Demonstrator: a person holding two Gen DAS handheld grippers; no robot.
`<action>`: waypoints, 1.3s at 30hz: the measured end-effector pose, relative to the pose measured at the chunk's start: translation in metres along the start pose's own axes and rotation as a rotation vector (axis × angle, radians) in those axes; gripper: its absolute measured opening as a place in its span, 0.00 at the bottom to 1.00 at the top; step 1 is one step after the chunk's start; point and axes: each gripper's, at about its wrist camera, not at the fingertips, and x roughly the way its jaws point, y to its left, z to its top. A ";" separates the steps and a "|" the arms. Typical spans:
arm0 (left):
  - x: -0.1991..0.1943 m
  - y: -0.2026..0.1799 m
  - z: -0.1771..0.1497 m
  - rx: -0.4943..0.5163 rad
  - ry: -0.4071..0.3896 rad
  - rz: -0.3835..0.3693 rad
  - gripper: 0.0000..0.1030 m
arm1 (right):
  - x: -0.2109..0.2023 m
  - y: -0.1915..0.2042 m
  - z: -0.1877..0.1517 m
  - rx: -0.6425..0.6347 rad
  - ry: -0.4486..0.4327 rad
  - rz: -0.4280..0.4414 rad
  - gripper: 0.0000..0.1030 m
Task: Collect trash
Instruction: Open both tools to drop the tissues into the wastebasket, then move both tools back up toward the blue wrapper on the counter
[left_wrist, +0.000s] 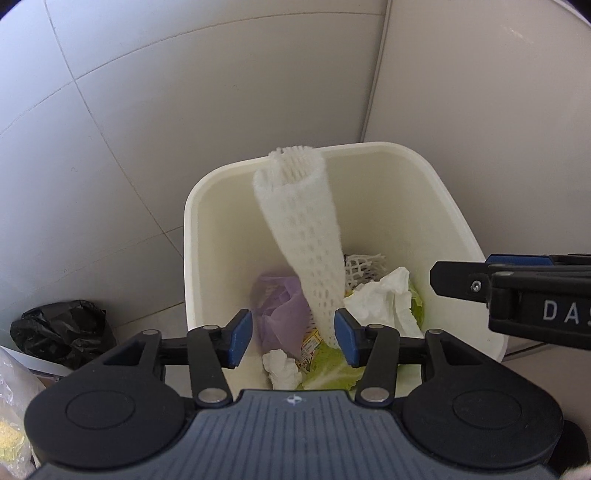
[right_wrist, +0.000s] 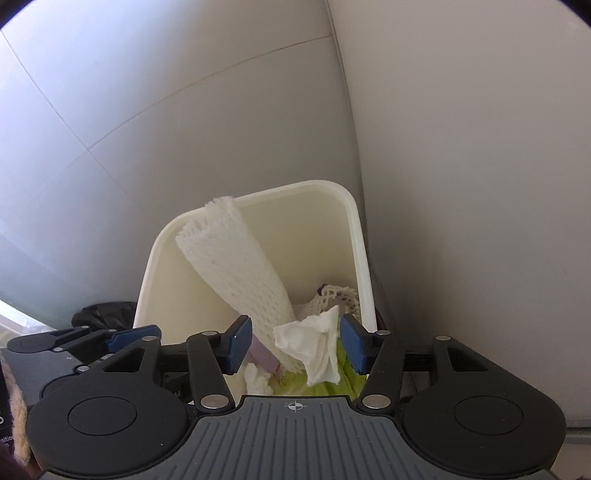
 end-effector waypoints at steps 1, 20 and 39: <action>-0.001 0.000 0.000 0.002 -0.003 0.000 0.47 | -0.001 0.000 0.000 0.001 0.001 -0.001 0.51; -0.065 0.002 0.002 0.001 -0.105 -0.011 0.71 | -0.055 0.019 0.008 -0.053 -0.066 0.040 0.67; -0.177 -0.004 0.013 0.093 -0.257 -0.041 0.99 | -0.189 0.045 0.025 -0.201 -0.237 0.089 0.90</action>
